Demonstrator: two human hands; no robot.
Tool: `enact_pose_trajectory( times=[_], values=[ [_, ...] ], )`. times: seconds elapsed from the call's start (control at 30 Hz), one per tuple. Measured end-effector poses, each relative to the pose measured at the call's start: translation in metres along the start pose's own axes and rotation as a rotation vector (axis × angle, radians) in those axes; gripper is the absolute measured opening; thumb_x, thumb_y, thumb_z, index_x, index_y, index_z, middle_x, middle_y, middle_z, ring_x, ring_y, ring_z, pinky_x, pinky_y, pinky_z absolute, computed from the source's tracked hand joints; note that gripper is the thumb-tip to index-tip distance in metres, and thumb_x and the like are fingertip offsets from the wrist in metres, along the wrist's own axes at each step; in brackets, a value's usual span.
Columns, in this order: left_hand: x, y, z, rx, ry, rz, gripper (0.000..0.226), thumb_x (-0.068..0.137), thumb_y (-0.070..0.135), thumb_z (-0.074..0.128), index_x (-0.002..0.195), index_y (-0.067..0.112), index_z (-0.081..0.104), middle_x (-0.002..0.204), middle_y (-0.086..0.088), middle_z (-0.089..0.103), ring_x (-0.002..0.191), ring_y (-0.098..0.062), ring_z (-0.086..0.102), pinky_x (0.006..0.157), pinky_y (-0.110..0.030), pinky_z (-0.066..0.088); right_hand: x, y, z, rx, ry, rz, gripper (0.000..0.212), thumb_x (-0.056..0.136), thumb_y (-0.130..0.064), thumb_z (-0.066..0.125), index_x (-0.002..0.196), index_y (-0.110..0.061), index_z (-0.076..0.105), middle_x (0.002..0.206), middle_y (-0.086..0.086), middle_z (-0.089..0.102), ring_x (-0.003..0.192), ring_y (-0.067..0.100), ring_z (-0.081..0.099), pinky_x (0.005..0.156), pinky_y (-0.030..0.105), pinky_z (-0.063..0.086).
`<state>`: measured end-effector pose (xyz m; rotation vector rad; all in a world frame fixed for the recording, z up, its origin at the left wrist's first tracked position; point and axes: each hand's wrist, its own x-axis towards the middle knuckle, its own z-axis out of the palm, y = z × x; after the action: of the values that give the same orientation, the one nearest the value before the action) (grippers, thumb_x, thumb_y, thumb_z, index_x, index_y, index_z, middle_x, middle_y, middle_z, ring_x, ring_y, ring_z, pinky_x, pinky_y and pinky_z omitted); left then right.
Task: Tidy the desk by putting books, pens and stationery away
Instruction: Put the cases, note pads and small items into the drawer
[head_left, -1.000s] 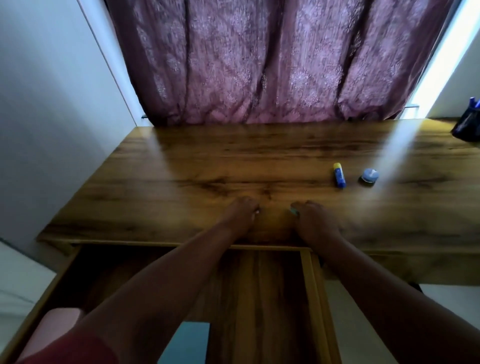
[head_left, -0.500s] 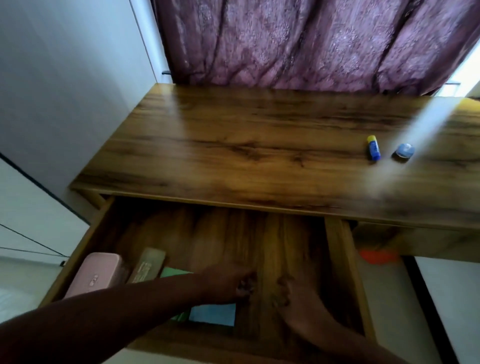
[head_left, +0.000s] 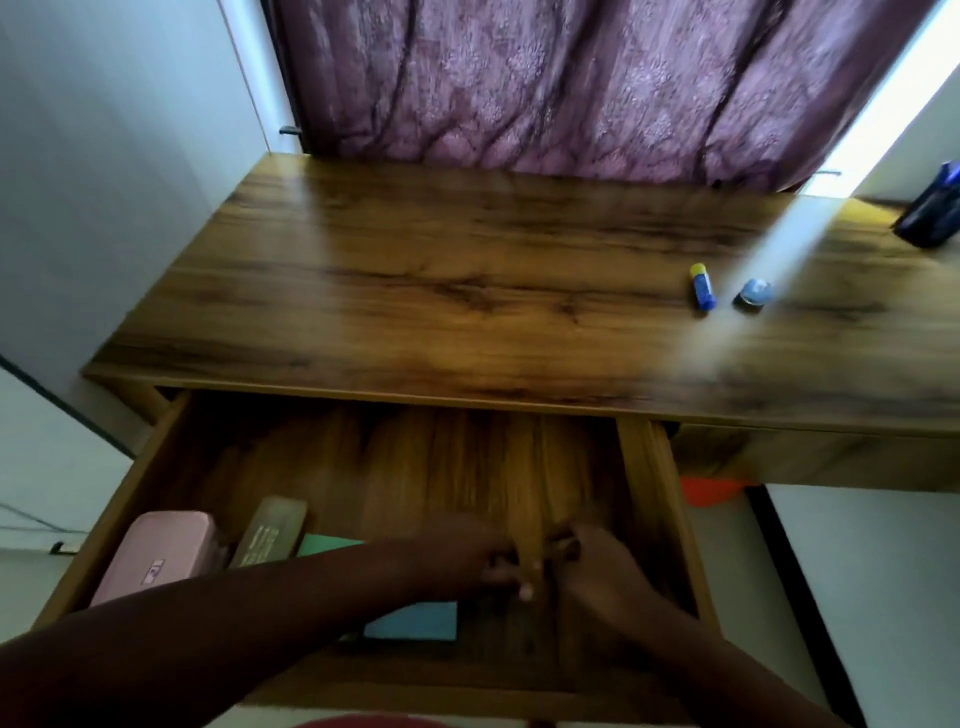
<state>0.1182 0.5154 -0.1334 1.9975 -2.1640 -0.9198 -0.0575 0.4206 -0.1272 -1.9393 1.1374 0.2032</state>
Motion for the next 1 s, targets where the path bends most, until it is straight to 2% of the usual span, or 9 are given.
enact_pose_trajectory(
  times=[0.1,0.17,0.27,0.37,0.53,0.67,0.83,0.9,1.0],
  values=[
    [0.015,0.015,-0.039,0.011,0.161,0.014,0.054,0.087,0.067,0.037,0.102,0.023,0.066,0.093,0.001,0.066,0.084,-0.015,0.060,0.072,-0.035,0.052,-0.001,-0.003,-0.060,0.029,0.196,-0.033,0.016,0.085,-0.030,0.066,0.100,-0.027,0.060,0.093,-0.012,0.061,0.078,0.003,0.058,0.058,0.017,0.042],
    [0.036,0.032,-0.072,0.006,0.244,0.043,0.047,0.091,0.058,0.043,0.097,0.019,0.066,0.091,-0.001,0.065,0.081,-0.016,0.059,0.069,-0.031,0.049,0.001,0.000,-0.105,-0.018,0.355,-0.063,0.013,0.086,-0.024,0.064,0.099,-0.021,0.064,0.092,-0.007,0.062,0.080,0.007,0.059,0.061,0.020,0.044],
    [0.086,0.060,-0.117,0.014,0.333,0.085,0.041,0.092,0.053,0.045,0.109,0.021,0.065,0.104,0.000,0.066,0.093,-0.017,0.061,0.079,-0.036,0.051,0.017,0.008,-0.171,-0.071,0.499,-0.105,0.015,0.084,-0.011,0.061,0.096,-0.019,0.064,0.085,-0.003,0.062,0.077,0.013,0.058,0.059,0.015,0.040],
    [0.155,0.087,-0.154,0.114,0.405,0.077,0.049,0.088,0.055,0.046,0.120,0.021,0.060,0.120,-0.007,0.062,0.109,-0.026,0.058,0.090,-0.039,0.048,0.052,0.027,-0.232,-0.200,0.597,-0.115,0.019,0.083,-0.014,0.062,0.101,-0.016,0.065,0.097,0.008,0.068,0.079,0.020,0.059,0.060,0.023,0.040],
    [0.267,0.116,-0.184,0.247,0.436,-0.037,0.063,0.089,0.052,0.051,0.144,0.025,0.036,0.152,-0.007,0.033,0.134,-0.029,0.039,0.108,-0.043,0.036,0.115,0.054,-0.291,-0.380,0.612,-0.122,0.045,0.087,-0.023,0.059,0.130,-0.019,0.050,0.127,0.014,0.053,0.105,0.030,0.057,0.081,0.034,0.048],
    [0.340,0.109,-0.188,0.264,0.395,-0.162,0.075,0.089,0.058,0.047,0.150,0.026,0.019,0.159,-0.014,0.012,0.140,-0.036,0.026,0.112,-0.047,0.029,0.156,0.072,-0.308,-0.450,0.636,-0.104,0.058,0.086,-0.024,0.056,0.141,-0.020,0.038,0.150,0.014,0.032,0.133,0.034,0.033,0.100,0.042,0.039],
    [0.377,0.097,-0.184,0.240,0.413,-0.250,0.072,0.092,0.060,0.039,0.151,0.030,0.011,0.160,-0.012,-0.007,0.144,-0.038,0.011,0.114,-0.052,0.024,0.199,0.081,-0.332,-0.402,0.610,-0.111,0.059,0.095,-0.031,0.045,0.149,-0.024,0.022,0.159,0.013,0.011,0.143,0.037,0.017,0.110,0.045,0.025],
    [0.381,0.090,-0.181,0.238,0.401,-0.261,0.069,0.092,0.060,0.038,0.151,0.030,0.015,0.160,-0.013,-0.003,0.143,-0.037,0.014,0.114,-0.049,0.024,0.211,0.084,-0.332,-0.378,0.595,-0.127,0.055,0.096,-0.031,0.041,0.148,-0.026,0.023,0.158,0.011,0.014,0.141,0.036,0.024,0.108,0.044,0.029],
    [0.381,0.089,-0.176,0.214,0.419,-0.247,0.059,0.096,0.050,0.040,0.148,0.024,0.029,0.154,-0.017,0.026,0.139,-0.034,0.027,0.109,-0.040,0.028,0.218,0.091,-0.330,-0.360,0.679,-0.186,0.045,0.095,-0.028,0.043,0.140,-0.026,0.039,0.149,0.006,0.037,0.123,0.035,0.050,0.093,0.042,0.043]
  ],
)
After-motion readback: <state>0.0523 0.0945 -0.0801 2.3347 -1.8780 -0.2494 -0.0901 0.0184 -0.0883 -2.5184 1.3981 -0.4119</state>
